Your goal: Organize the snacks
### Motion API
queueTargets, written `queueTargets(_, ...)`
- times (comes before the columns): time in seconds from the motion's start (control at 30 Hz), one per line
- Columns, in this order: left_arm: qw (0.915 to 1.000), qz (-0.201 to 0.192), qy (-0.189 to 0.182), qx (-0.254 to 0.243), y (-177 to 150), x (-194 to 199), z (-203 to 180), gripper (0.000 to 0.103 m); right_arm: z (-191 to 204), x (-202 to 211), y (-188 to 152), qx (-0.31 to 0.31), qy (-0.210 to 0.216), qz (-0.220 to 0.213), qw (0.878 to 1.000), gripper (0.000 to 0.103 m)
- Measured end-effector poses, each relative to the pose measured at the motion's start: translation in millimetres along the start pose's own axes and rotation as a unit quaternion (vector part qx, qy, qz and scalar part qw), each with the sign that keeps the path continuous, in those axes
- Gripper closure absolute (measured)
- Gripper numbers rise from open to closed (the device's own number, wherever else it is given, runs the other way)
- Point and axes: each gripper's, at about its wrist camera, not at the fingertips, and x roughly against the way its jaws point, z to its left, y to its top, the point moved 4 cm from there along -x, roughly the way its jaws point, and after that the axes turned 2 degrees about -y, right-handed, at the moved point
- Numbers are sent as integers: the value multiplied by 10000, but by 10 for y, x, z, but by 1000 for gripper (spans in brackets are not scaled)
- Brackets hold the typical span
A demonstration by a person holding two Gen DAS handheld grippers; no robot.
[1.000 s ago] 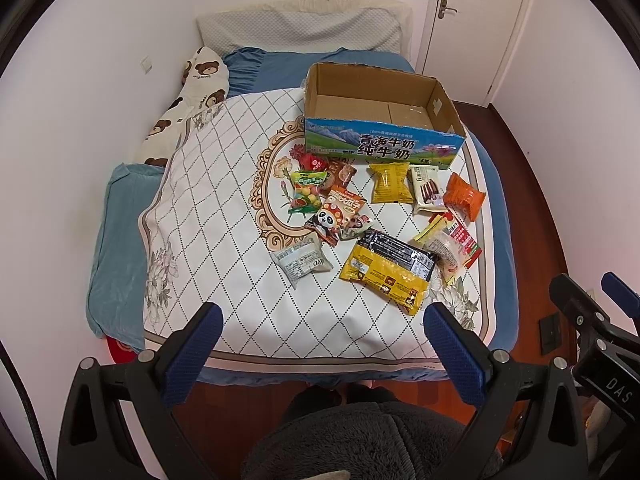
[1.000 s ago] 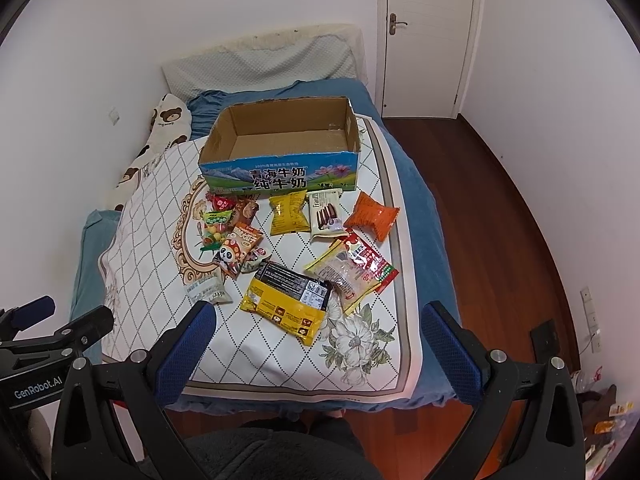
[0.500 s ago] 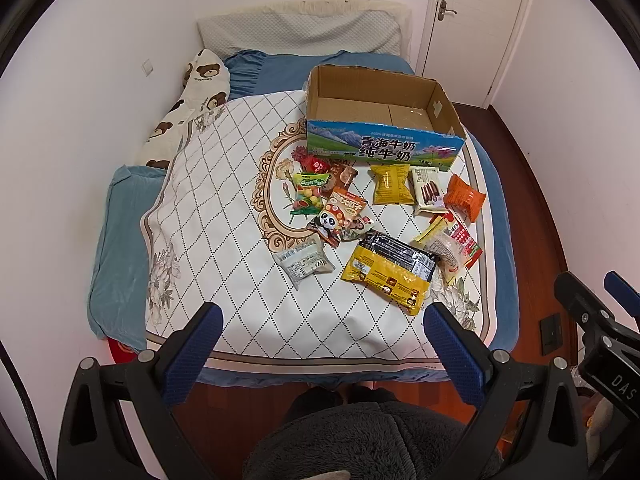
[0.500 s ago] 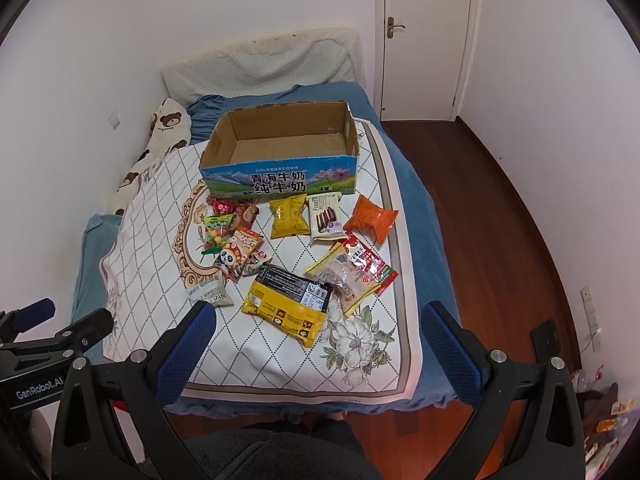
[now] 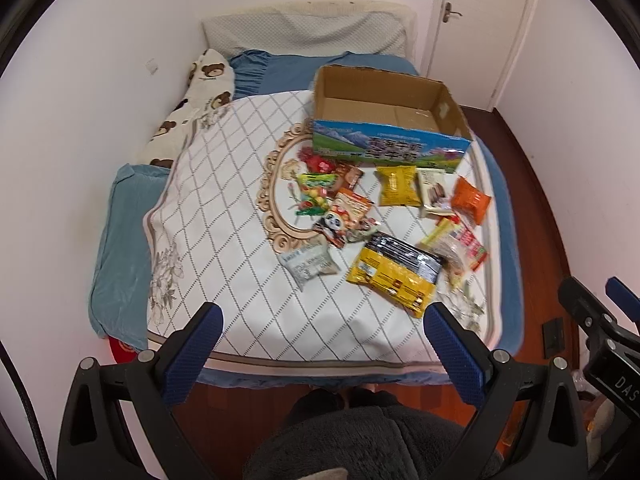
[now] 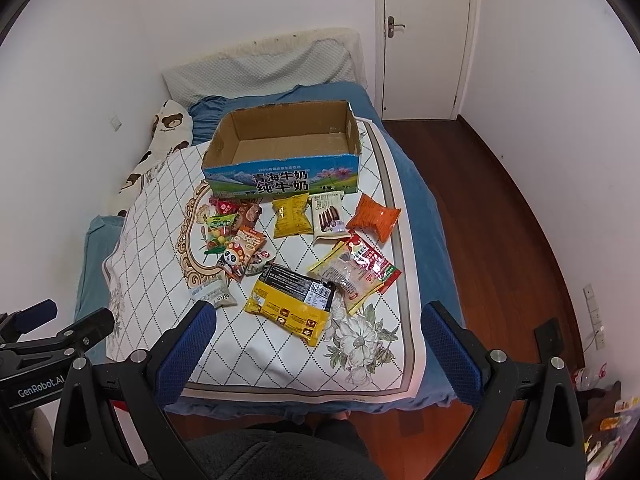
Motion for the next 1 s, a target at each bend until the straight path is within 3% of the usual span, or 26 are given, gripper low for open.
queueTargets(0.13, 9992, 13, 388, -12, 26, -325, 141, 0, 21, -363, -49, 146, 28, 258, 9996, 0)
queueTargets(0.2, 9984, 274, 492, -28, -5, -621, 212, 0, 22, -603, -73, 232, -43, 410, 9989, 0)
queueTargets(0.3, 9962, 774, 364, 161, -54, -1064, 297, 0, -8, -1010, -108, 296, -148, 615, 9976, 0)
queueTargets(0.4, 9883, 1425, -99, 529, -98, -1522, 267, 1, -153, -1436, -146, 94, -278, 941, 9951, 0)
queueTargets(0.47, 9752, 1903, -611, 953, -121, -1859, 167, 1, -283, -1710, -173, -49, -444, 1054, 9934, 0)
queueTargets(0.53, 9553, 2284, -1170, 1465, -111, -2218, 16, 2, -445, -1967, -187, -230, -570, 1119, 9918, 0)
queueTargets(0.63, 9338, 2647, -1488, 1891, -90, -2587, -248, 3, -678, -2311, -204, -469, -676, 1221, 9891, 0)
queueTargets(0.73, 9153, 3002, -1610, 2152, -37, -2955, -522, 3, -852, -2568, -209, -585, -688, 1341, 9869, 0)
queueTargets(0.83, 8894, 3378, -1667, 2589, -53, -3328, -739, 3, -938, -2726, -218, -586, -605, 1405, 9865, 0)
queueTargets(0.93, 8687, 3534, -1490, 3136, -126, -3602, -840, 3, -980, -2832, -231, -479, -483, 1425, 9875, 0)
queueTargets(1.0, 8629, 3544, -1382, 3327, -175, -3708, -893, 2, -974, -2866, -240, -398, -430, 1468, 9874, 0)
